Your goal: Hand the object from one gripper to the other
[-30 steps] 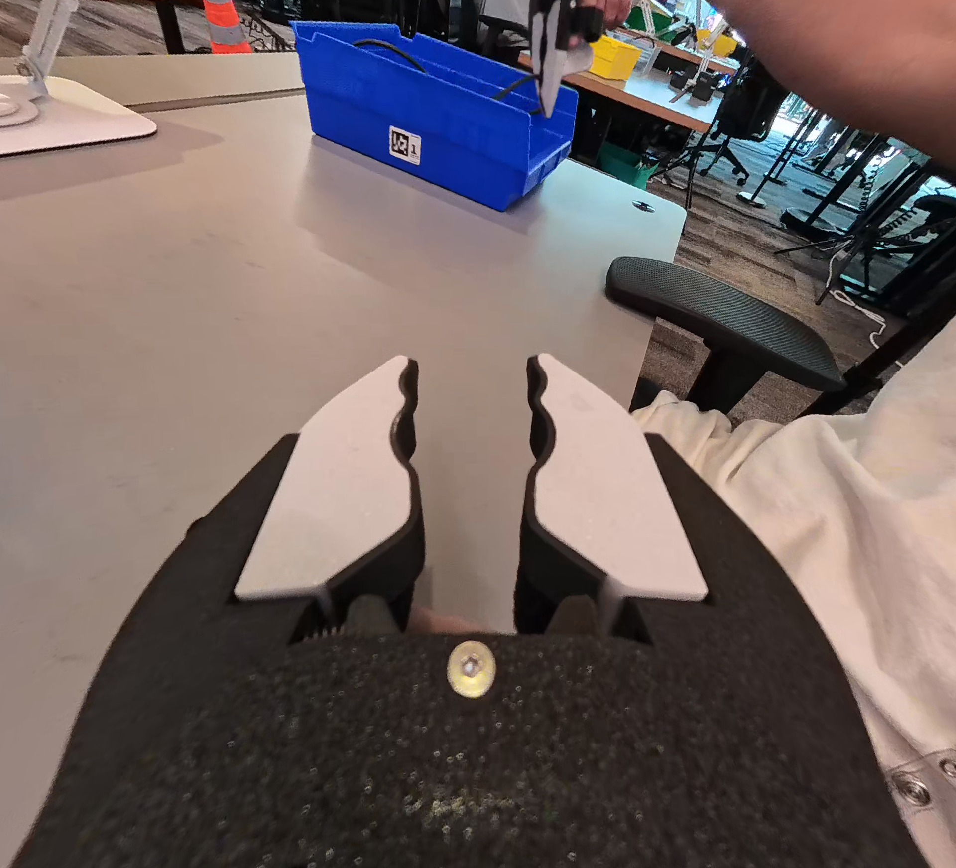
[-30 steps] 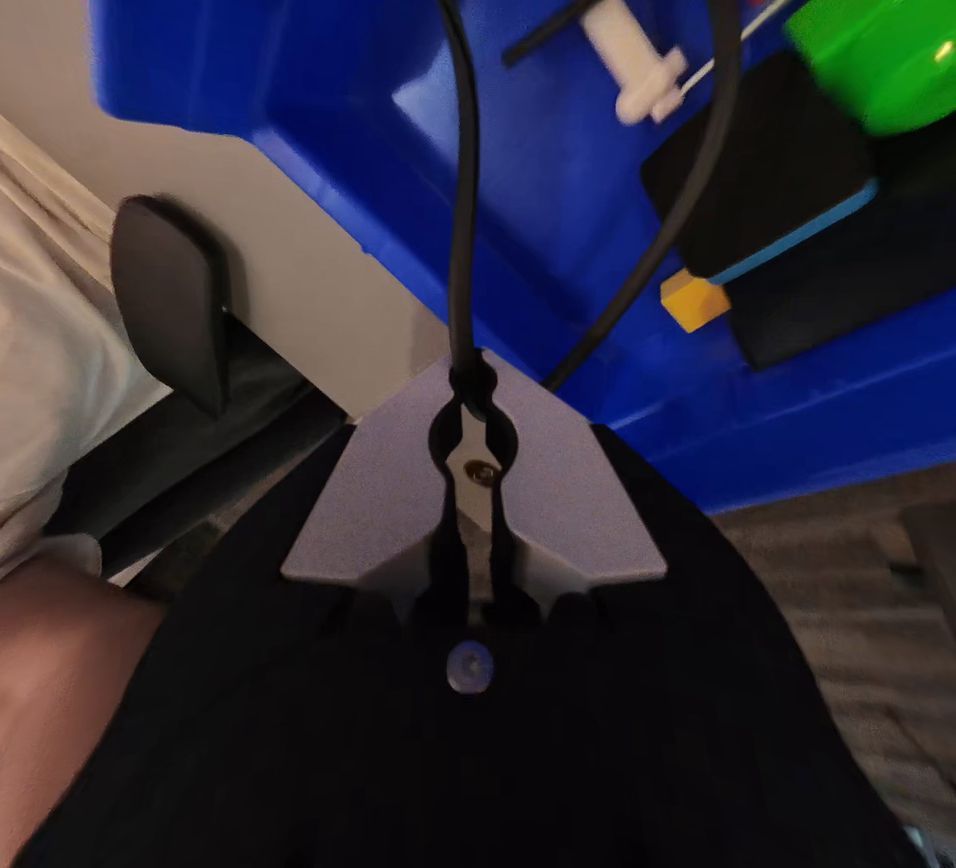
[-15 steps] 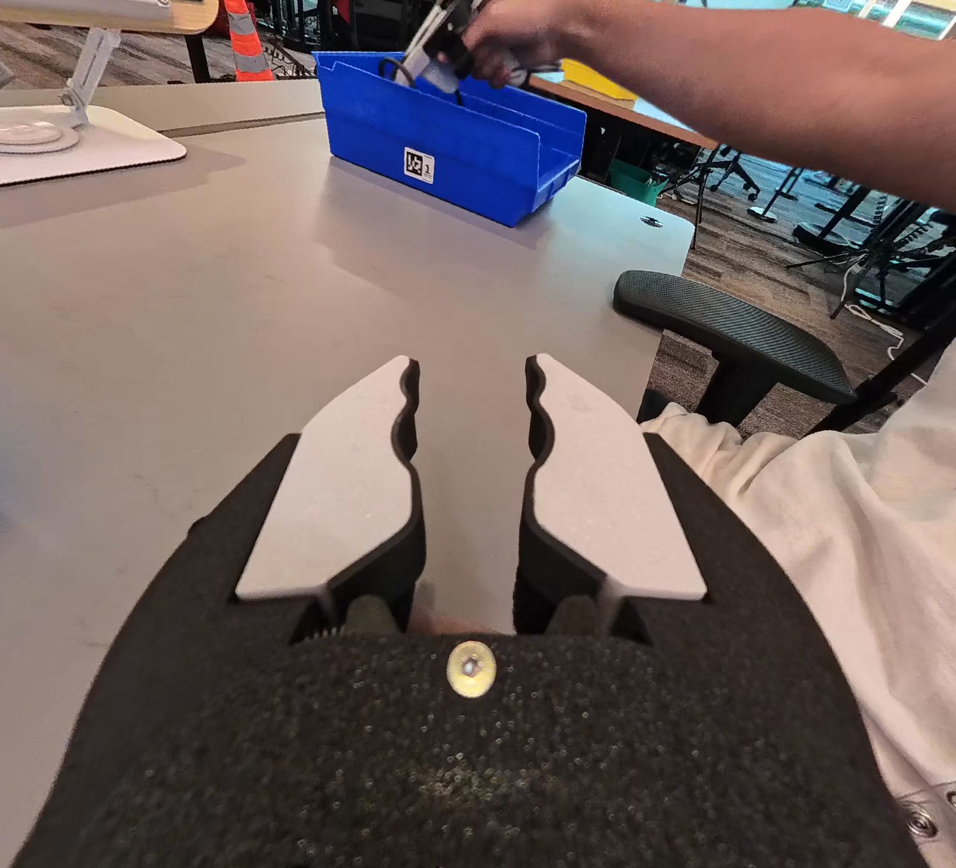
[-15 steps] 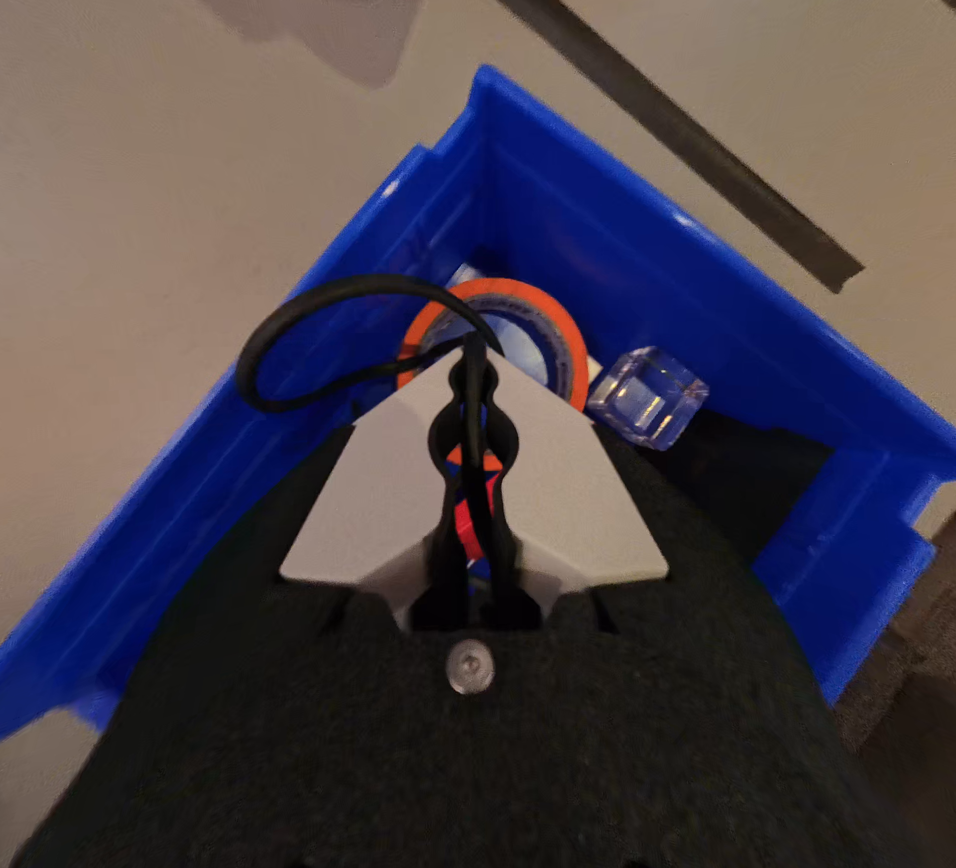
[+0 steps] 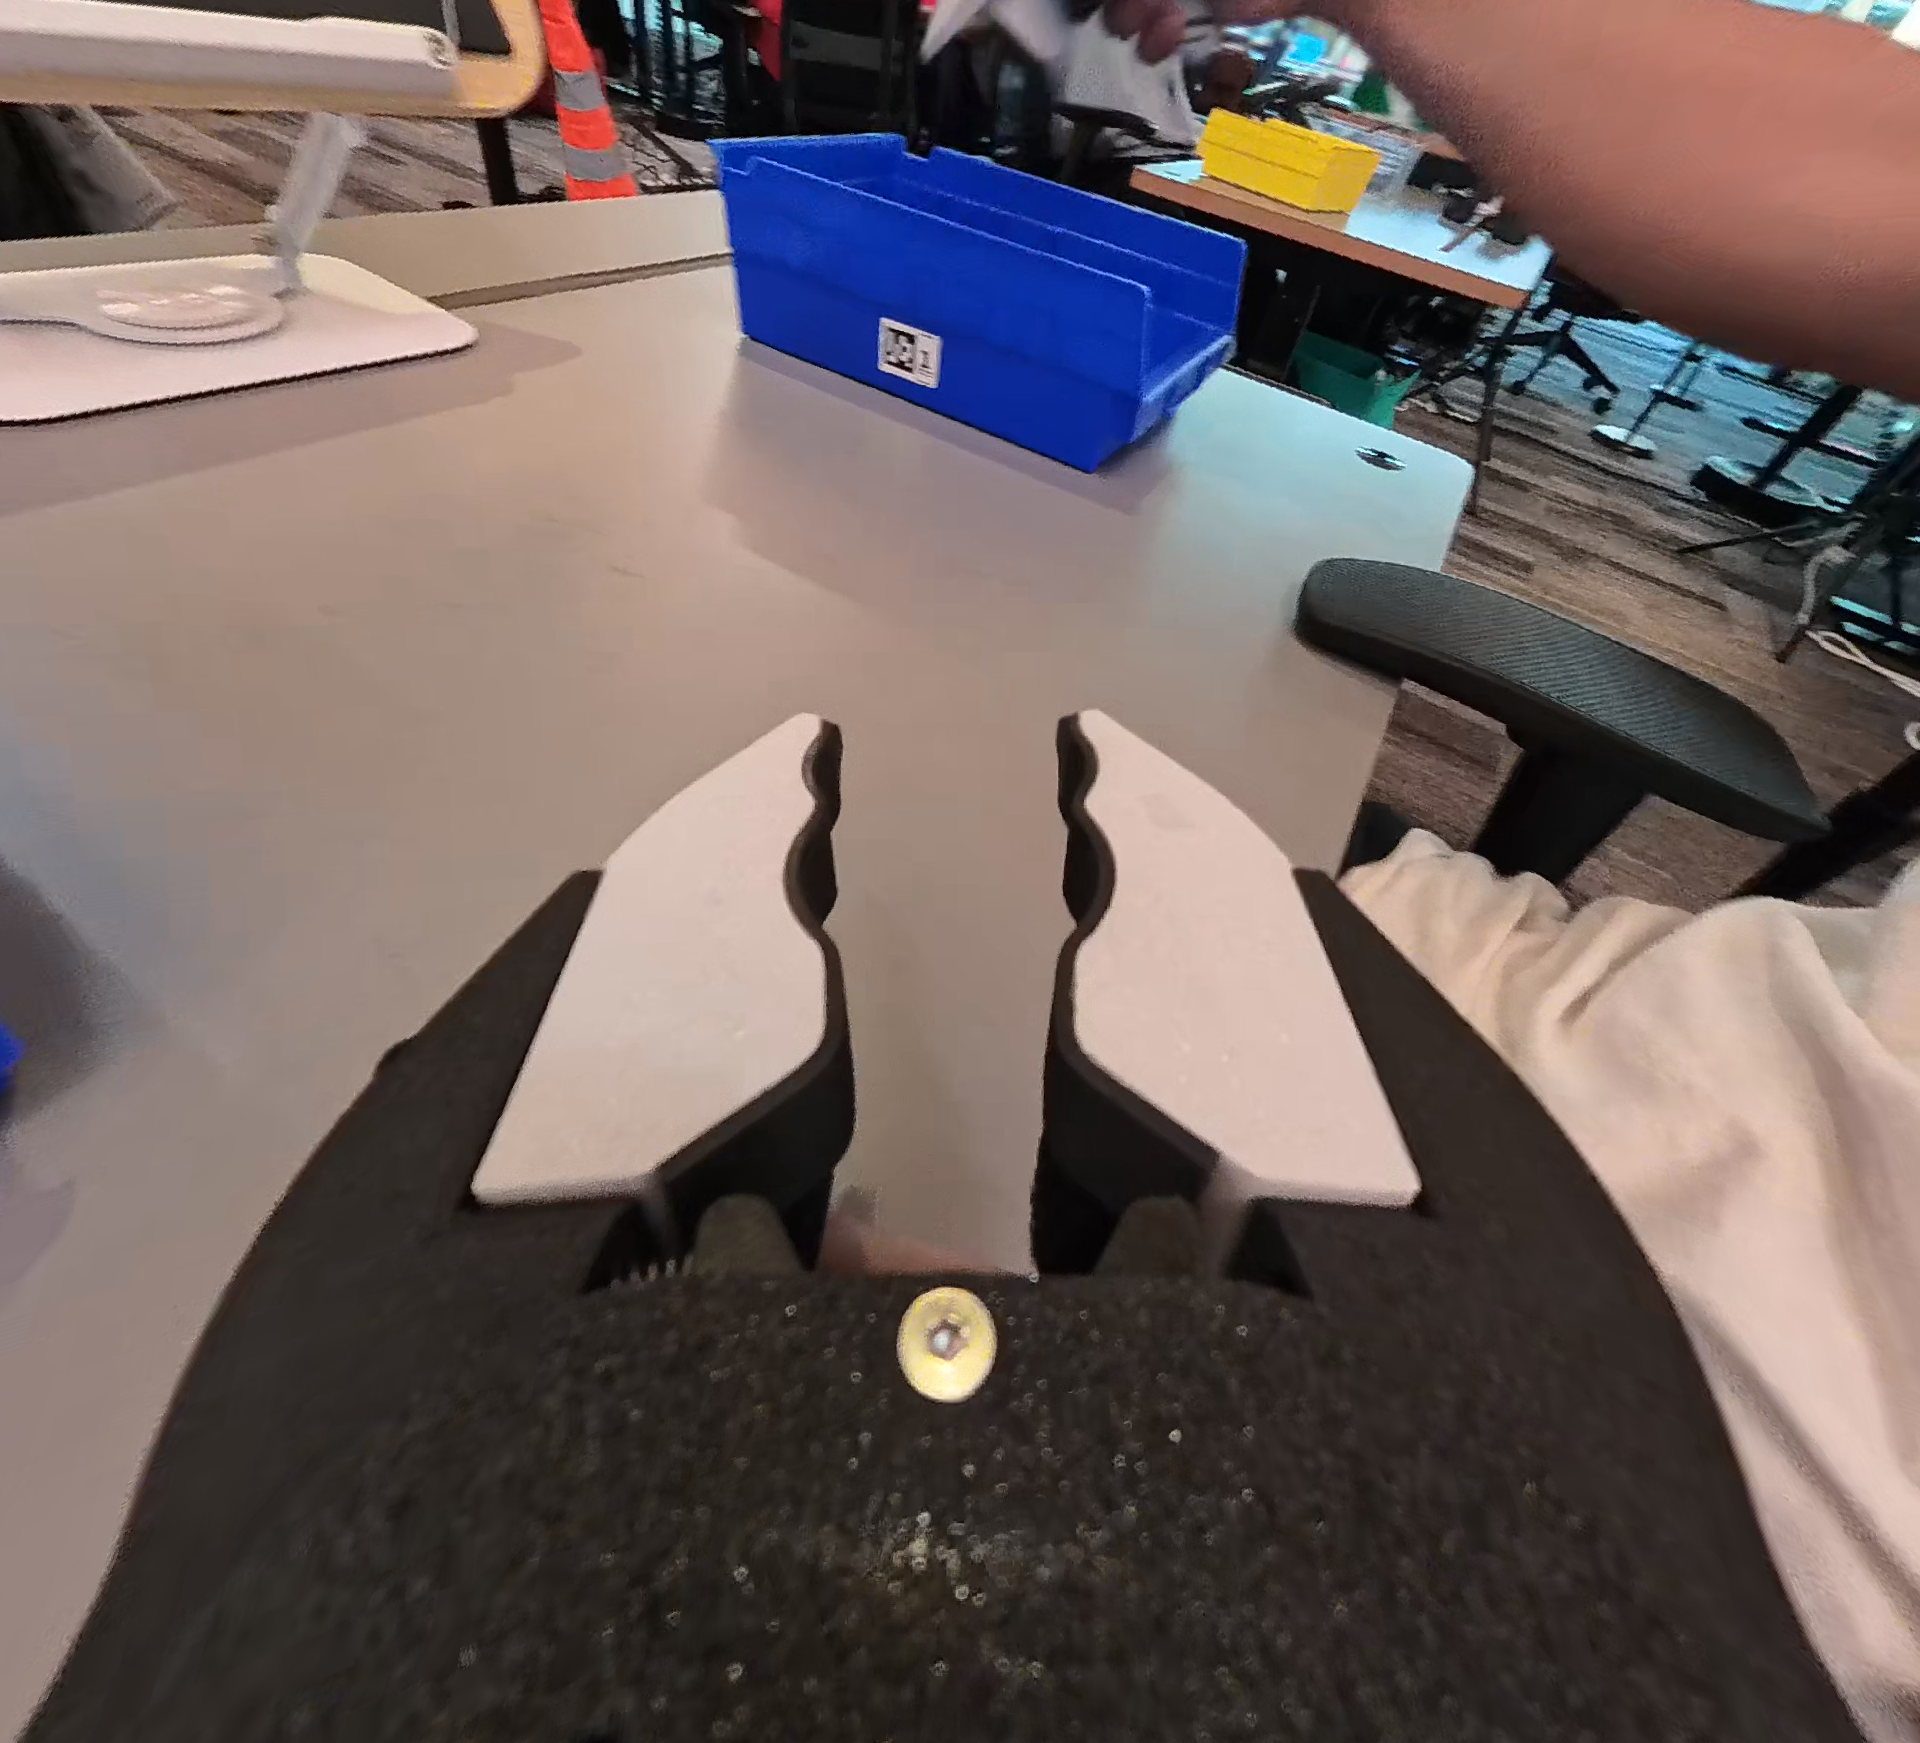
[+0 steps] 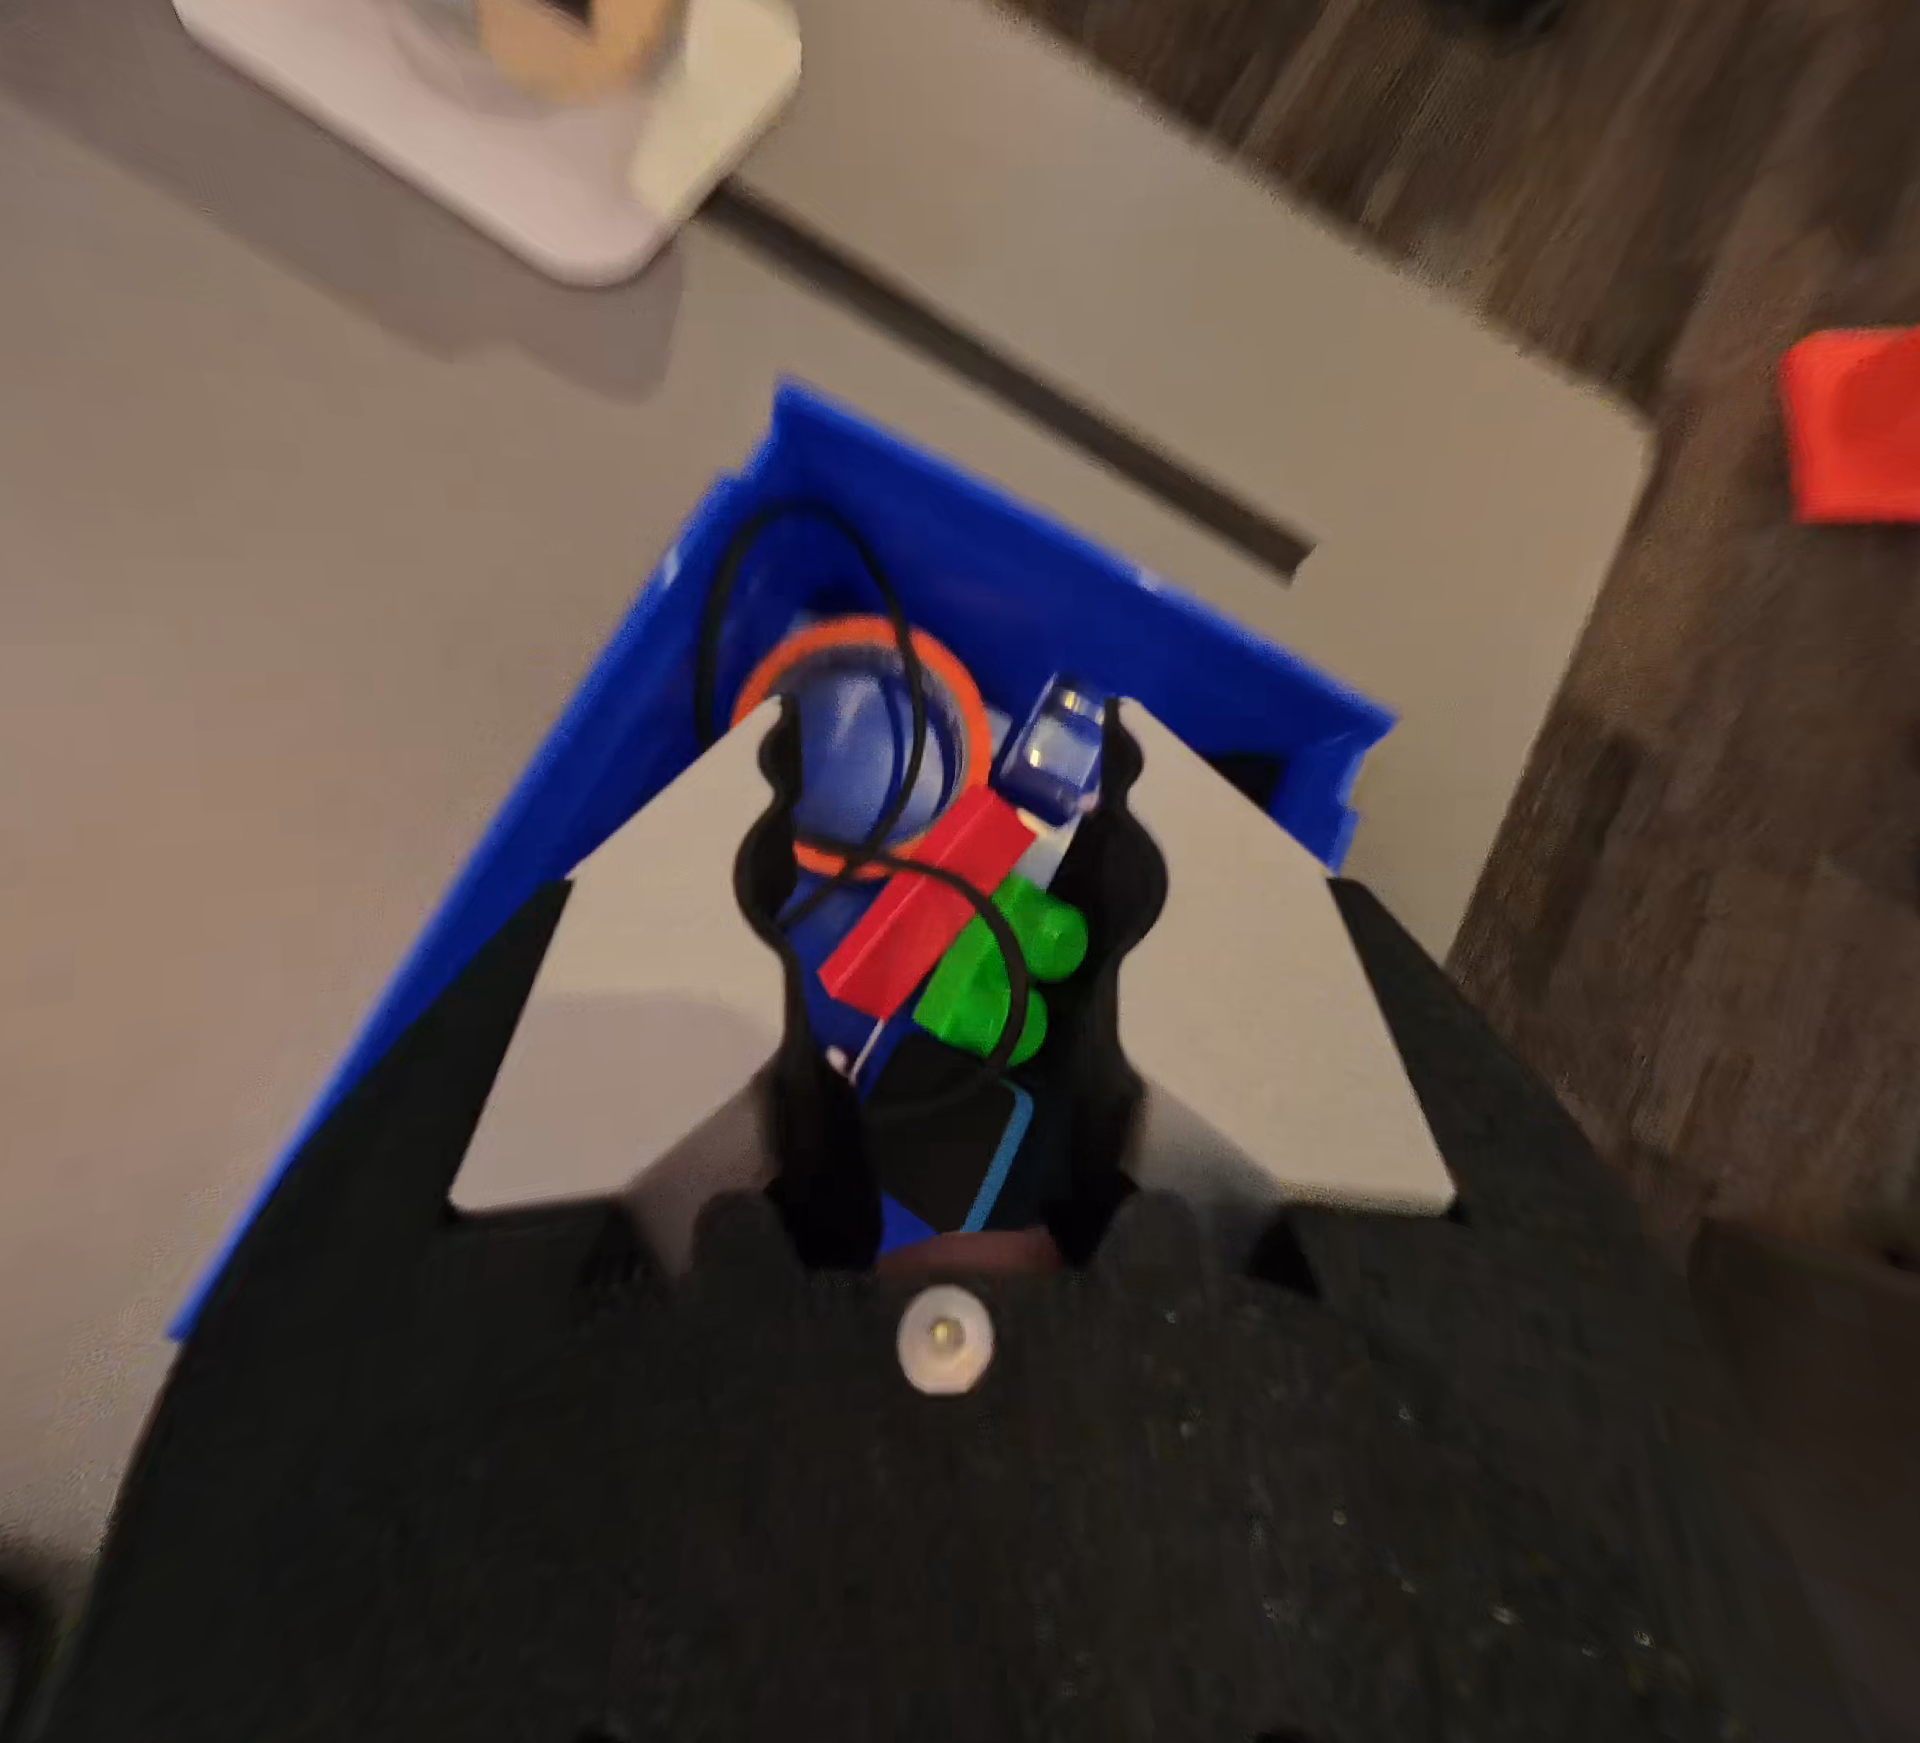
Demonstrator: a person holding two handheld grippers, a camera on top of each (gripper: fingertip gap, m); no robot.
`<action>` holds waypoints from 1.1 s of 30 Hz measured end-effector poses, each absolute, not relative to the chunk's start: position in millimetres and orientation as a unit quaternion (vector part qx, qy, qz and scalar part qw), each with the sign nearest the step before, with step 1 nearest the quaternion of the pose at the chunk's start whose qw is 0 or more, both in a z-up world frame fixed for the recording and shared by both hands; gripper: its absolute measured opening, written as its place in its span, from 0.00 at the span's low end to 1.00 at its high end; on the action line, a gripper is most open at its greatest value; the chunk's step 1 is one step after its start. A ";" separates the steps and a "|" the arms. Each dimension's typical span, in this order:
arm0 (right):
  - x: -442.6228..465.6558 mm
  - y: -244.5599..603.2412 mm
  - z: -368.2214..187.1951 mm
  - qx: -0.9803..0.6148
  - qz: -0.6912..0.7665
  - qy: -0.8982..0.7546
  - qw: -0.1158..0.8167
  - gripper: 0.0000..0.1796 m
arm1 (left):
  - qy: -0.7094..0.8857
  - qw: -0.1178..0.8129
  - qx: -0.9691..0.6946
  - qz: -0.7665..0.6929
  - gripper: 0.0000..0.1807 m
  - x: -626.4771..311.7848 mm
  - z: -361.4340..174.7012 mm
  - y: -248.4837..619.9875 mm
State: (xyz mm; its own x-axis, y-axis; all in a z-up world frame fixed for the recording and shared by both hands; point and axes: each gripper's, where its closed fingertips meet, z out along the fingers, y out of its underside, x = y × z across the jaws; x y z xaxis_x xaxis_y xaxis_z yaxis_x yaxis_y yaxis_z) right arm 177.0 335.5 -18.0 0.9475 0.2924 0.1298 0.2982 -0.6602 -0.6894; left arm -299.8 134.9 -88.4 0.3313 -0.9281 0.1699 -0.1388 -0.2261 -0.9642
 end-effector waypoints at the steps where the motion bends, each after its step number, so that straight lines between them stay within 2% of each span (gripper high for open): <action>1: 171.8 332.2 3.1 -0.894 -0.009 -0.159 0.418 0.32 | 0.394 0.483 -0.668 -0.406 0.22 -302.4 -88.4 140.0; 5: 115.7 296.4 60.5 -0.821 0.042 -0.134 0.554 0.32 | 0.352 0.524 -0.696 -0.342 0.23 -321.3 -90.2 166.6; 7: 65.3 268.9 63.3 -0.775 0.117 -0.127 0.608 0.32 | 0.326 0.538 -0.713 -0.310 0.23 -333.3 -92.3 178.9; 9: 16.5 244.7 42.8 -0.749 0.164 -0.122 0.630 0.33 | 0.300 0.531 -0.735 -0.296 0.23 -342.7 -97.8 186.3; 15: -109.5 204.5 -76.7 -0.733 0.229 -0.150 0.622 0.33 | 0.289 0.508 -0.764 -0.274 0.24 -352.6 -108.4 193.7; 18: -148.9 194.9 -107.1 -0.748 0.207 -0.238 0.584 0.33 | 0.305 0.508 -0.762 -0.261 0.25 -354.1 -105.5 192.9; 22: -161.5 191.9 -103.0 -0.736 0.202 -0.255 0.594 0.33 | 0.333 0.516 -0.761 -0.208 0.25 -368.8 -97.0 201.2; 25: -159.9 190.4 -98.9 -0.730 0.219 -0.245 0.599 0.33 | 0.374 0.467 -0.781 -0.180 0.23 -384.0 -104.6 209.3; 33: -152.2 196.3 -99.4 -0.733 0.268 -0.210 0.589 0.33 | 0.381 0.426 -0.819 -0.051 0.27 -434.5 -81.1 291.0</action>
State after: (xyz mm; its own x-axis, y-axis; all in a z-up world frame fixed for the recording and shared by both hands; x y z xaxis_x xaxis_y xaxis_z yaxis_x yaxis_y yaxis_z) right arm -152.2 196.3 -99.4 0.7685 0.6231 -0.1453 -0.0071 -0.2188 -0.9758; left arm -434.5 291.0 -81.1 0.7045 -0.6675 -0.2412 -0.5811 -0.3474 -0.7359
